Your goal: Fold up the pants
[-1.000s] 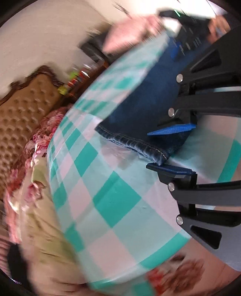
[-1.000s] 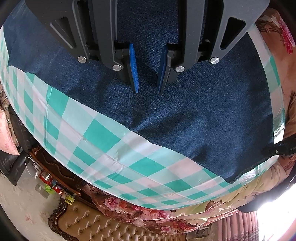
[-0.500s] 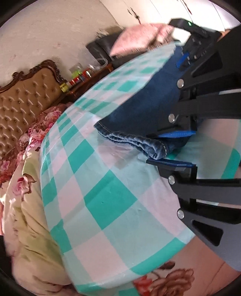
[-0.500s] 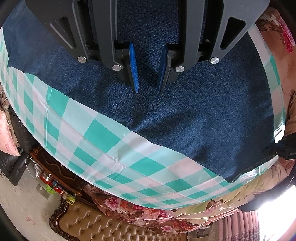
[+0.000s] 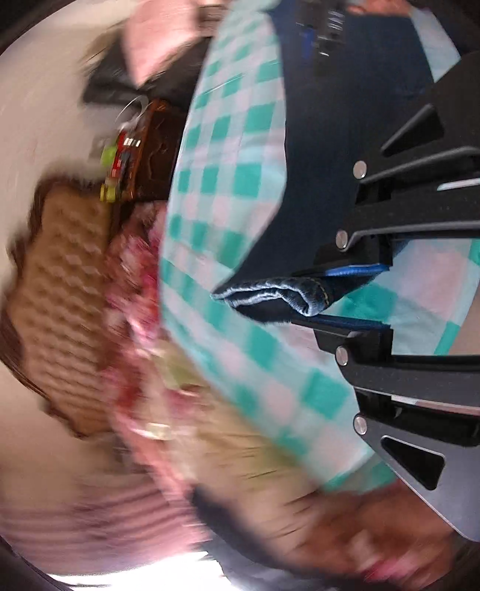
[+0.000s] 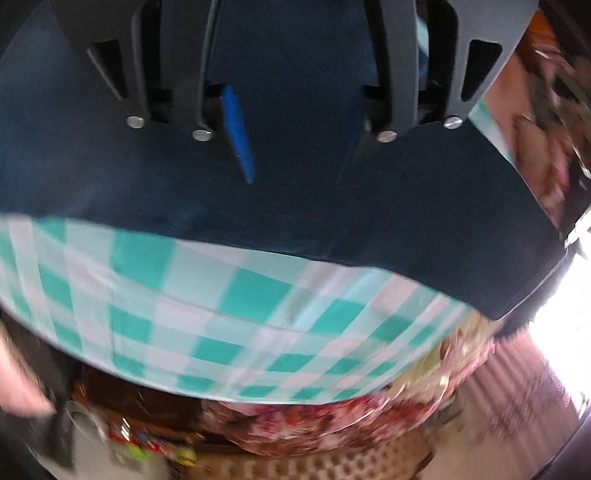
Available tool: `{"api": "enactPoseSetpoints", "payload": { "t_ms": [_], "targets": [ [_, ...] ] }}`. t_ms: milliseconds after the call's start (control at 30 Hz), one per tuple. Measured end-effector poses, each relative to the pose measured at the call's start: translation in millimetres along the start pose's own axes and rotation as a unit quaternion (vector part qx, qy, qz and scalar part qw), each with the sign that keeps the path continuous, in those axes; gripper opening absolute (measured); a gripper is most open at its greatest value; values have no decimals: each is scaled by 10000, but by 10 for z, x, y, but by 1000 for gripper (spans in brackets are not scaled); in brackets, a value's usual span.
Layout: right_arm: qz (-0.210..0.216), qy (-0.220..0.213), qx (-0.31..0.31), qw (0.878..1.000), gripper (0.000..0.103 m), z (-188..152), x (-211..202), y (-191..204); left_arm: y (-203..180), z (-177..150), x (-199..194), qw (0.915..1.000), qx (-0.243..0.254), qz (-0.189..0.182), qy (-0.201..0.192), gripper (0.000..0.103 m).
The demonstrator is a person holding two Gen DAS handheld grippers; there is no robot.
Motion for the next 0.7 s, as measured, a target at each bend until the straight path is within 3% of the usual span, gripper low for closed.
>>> {"api": "enactPoseSetpoints", "payload": {
  "t_ms": [33,133,200,233,367,433,467,500,533,600,700],
  "targets": [
    [64,2,169,9998,48,-11,-55,-87,-199,59,-107,9993,329,111,-147,18],
    [375,-35,930,9950,51,-101,-284,-479,-1008,90,-422,9865,1452,342,-670,18],
    [387,-93,1443,9887,51,-206,-429,-790,-1648,-62,-567,9695,2206,371,-1002,18],
    [327,-134,1669,9853,52,-271,-500,-948,-2044,-249,-619,9586,2610,218,-1116,18],
    [161,-190,2086,9777,52,-497,-693,-1347,-2879,-924,-501,9367,3361,-244,-953,19],
    [123,-157,2100,9775,52,-570,-732,-1423,-3067,-1185,-450,9281,3587,-330,-944,25],
    [102,-143,2099,9776,51,-609,-756,-1453,-3095,-1259,-435,9247,3673,-257,-969,35],
    [117,-143,2106,9774,52,-624,-767,-1468,-3076,-1316,-449,9253,3645,-194,-1024,48],
    [158,-138,2114,9772,52,-628,-775,-1495,-3026,-1315,-478,9311,3485,-276,-1043,51],
    [268,-96,2101,9773,52,-639,-769,-1476,-2930,-1284,-510,9380,3285,-340,-1051,51],
    [540,9,2088,9765,52,-673,-750,-1453,-2827,-1238,-503,9387,3256,-432,-1045,49]
  ]
}}
Point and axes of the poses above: each gripper's, at about its wrist camera, not at the fingertips, and x roughly the way its jaws point, y to its left, z to its top, the point moved 6 cm from there along x, roughly the way its jaws point, and after that the axes turned 1 degree about x, right-handed, at the moved point
